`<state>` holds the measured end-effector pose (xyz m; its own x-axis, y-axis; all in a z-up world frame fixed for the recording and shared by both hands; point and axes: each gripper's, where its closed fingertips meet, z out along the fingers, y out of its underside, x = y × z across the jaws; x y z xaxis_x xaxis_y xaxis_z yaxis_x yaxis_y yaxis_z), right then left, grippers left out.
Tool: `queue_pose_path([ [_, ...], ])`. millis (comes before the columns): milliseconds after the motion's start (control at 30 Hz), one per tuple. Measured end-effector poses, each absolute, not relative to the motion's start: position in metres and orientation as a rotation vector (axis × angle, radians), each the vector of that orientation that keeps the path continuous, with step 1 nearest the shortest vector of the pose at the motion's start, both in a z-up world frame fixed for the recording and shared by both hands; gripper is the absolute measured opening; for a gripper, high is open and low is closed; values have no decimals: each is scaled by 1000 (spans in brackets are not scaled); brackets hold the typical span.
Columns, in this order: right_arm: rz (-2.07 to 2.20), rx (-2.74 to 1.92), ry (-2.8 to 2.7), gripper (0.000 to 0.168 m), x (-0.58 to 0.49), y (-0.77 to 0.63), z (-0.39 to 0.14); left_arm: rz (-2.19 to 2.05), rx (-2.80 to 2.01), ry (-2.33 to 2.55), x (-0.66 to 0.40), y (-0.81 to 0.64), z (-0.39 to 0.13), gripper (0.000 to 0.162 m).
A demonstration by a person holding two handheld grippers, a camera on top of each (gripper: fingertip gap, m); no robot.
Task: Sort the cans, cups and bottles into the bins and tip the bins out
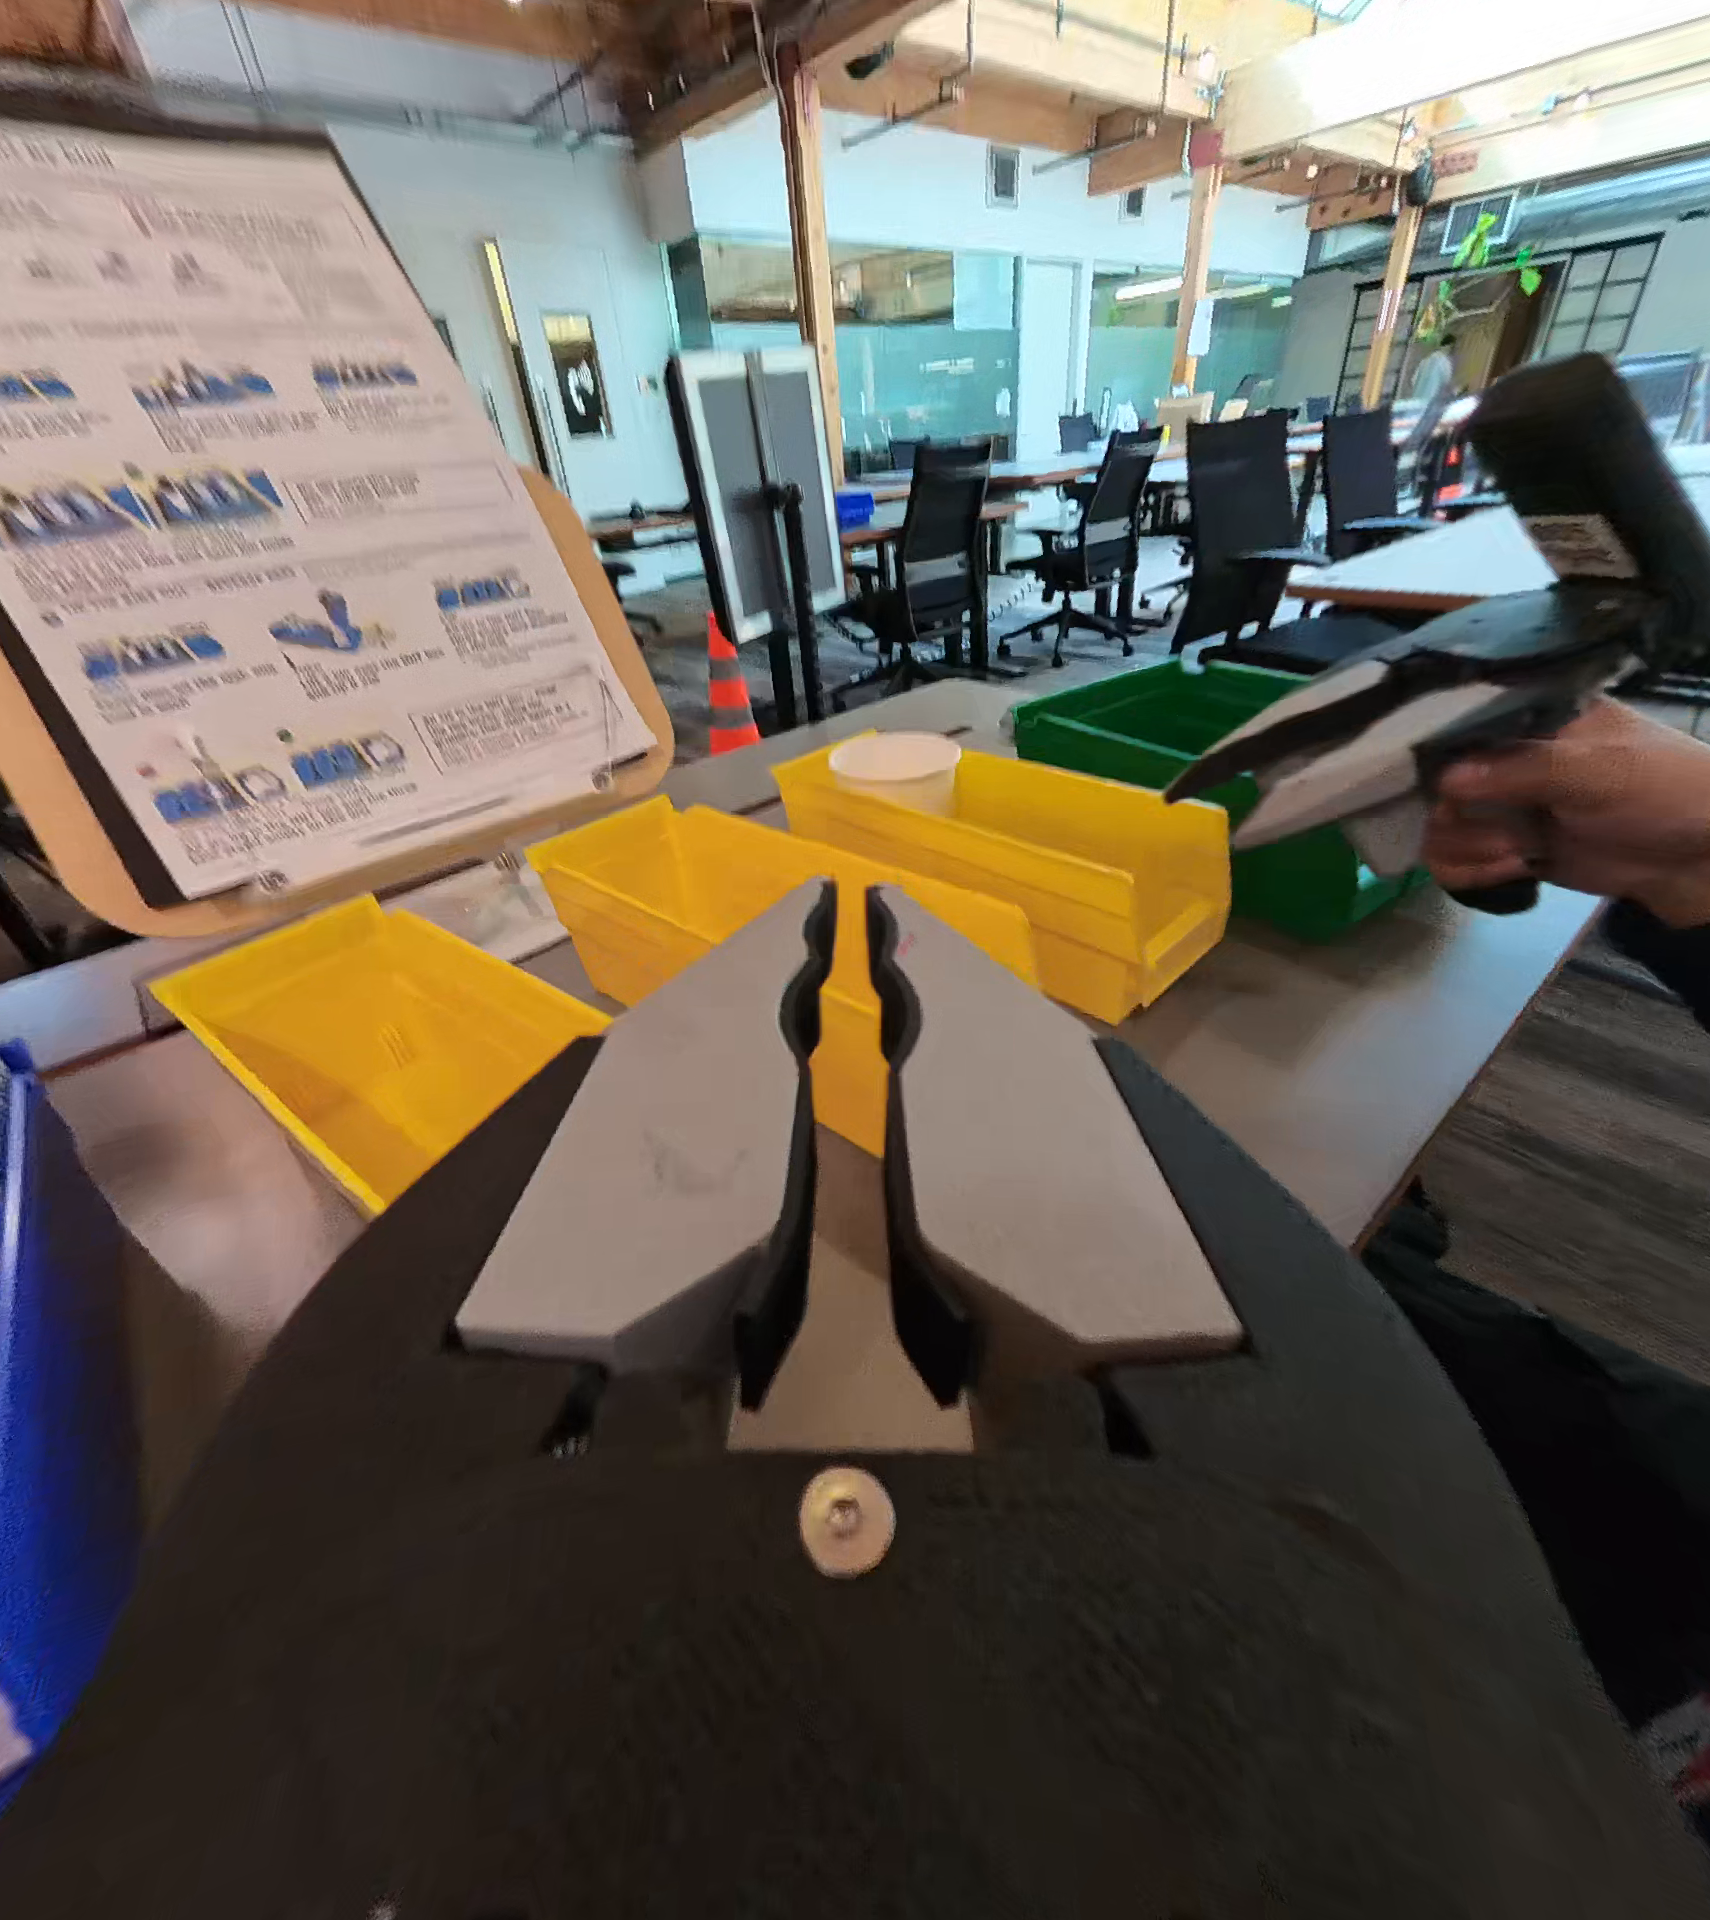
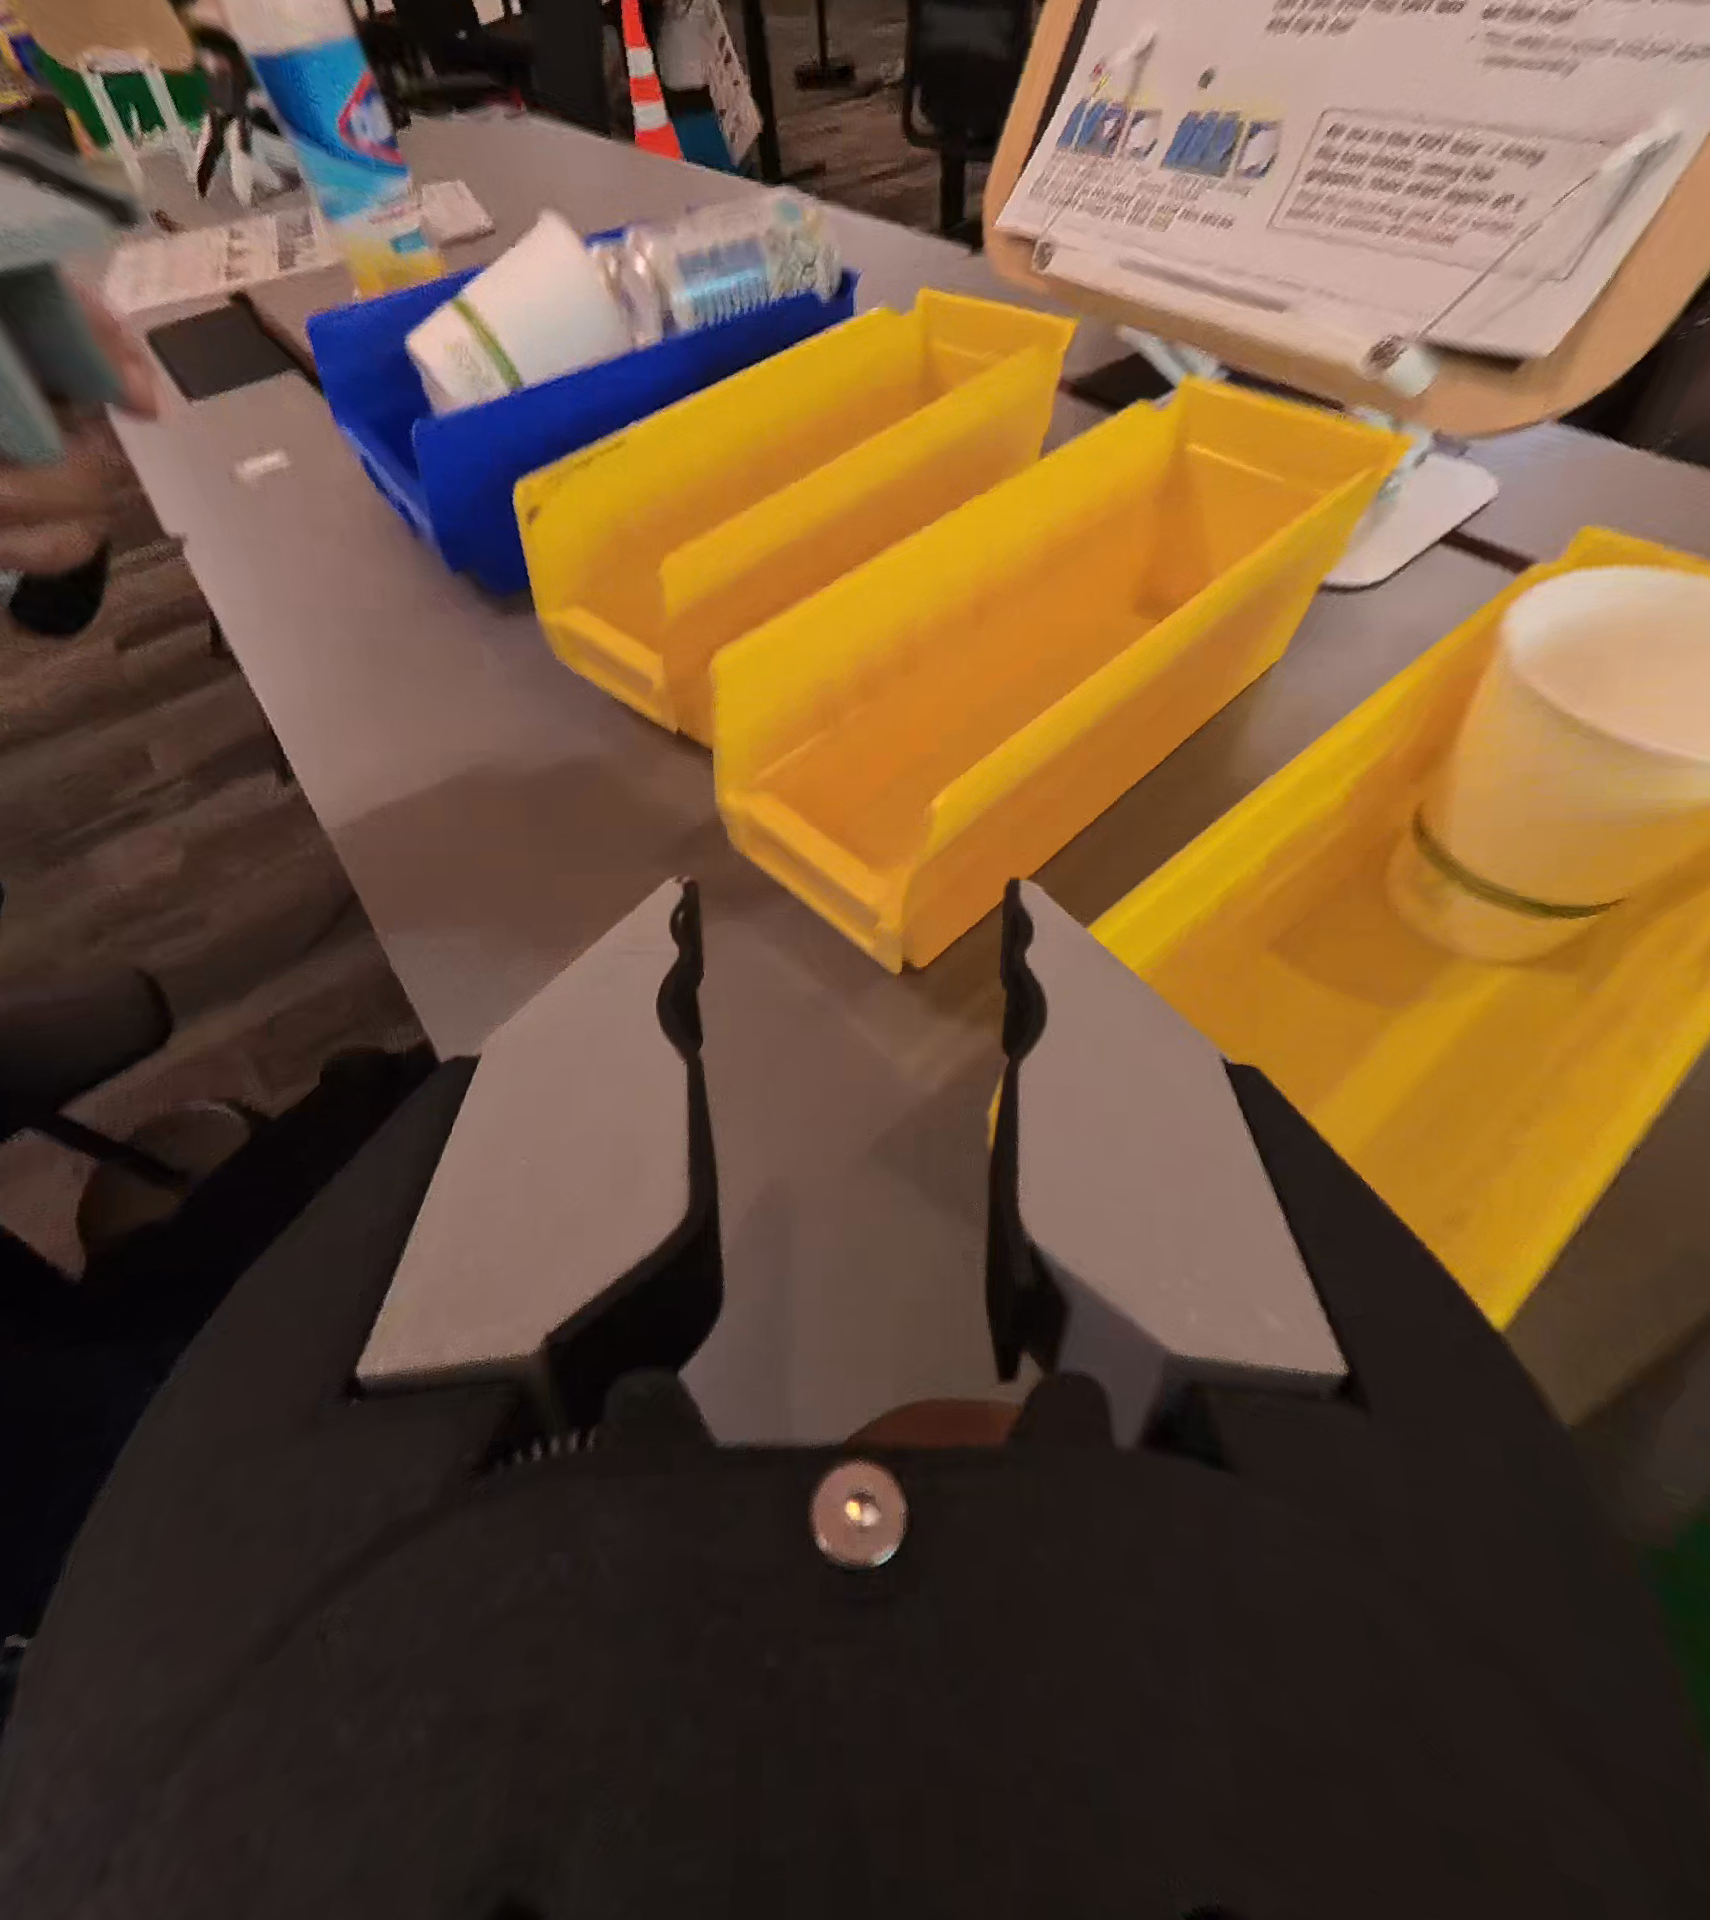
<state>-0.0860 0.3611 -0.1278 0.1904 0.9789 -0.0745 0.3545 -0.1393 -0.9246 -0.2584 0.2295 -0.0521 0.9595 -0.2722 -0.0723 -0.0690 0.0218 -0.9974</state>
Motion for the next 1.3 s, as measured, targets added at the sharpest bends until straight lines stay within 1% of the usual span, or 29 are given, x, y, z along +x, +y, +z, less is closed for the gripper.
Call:
queue_pose_path([
  [33, 949, -1637, -1315, 57, -85, 355, -142, -173, -1583, 265, -260, 238, -64, 7],
  [100, 928, -1629, -1370, 61, -84, 351, -165, -185, -1645, 240, -262, 252, -85, 22],
  [167, 895, -1581, -1382, 60, -83, 355, -174, -188, -1680, 217, -264, 261, -100, 36],
  [267, 968, -1492, -1415, 59, -83, 348, -174, -165, -1704, 179, -270, 271, -112, 38],
  [400, 1080, -1411, -1406, 60, -83, 348, -170, -153, -1750, 135, -283, 282, -133, 36],
  [500, 1180, -1387, -1385, 61, -88, 349, -166, -209, -1797, 82, -294, 288, -147, 36],
  [600, 1330, -1347, -1425, 61, -100, 331, -159, -222, -1797, 62, -305, 287, -147, 36],
  [767, 1247, -1354, -1475, 63, -115, 327, -171, -219, -1782, 5, -316, 280, -142, 39],
  [833, 1262, -1360, -1488, 68, -116, 320, -169, -164, -1795, 13, -320, 274, -140, 47],
  [900, 1275, -1364, -1469, 69, -116, 315, -164, -88, -1781, -3, -329, 267, -132, 52],
  [967, 1303, -1398, -1484, 71, -114, 303, -159, -36, -1781, -51, -343, 256, -126, 63],
  [1000, 1315, -1408, -1486, 71, -112, 297, -156, -9, -1779, -82, -353, 250, -123, 68],
  [1100, 1316, -1376, -1461, 70, -99, 277, -140, 132, -1756, -166, -397, 230, -110, 73],
  [1200, 1259, -1370, -1481, 71, -88, 259, -137, 272, -1701, -332, -469, 214, -89, 71],
  [1300, 1208, -1370, -1513, 72, -81, 242, -133, 269, -1797, -477, -532, 213, -92, 75],
])
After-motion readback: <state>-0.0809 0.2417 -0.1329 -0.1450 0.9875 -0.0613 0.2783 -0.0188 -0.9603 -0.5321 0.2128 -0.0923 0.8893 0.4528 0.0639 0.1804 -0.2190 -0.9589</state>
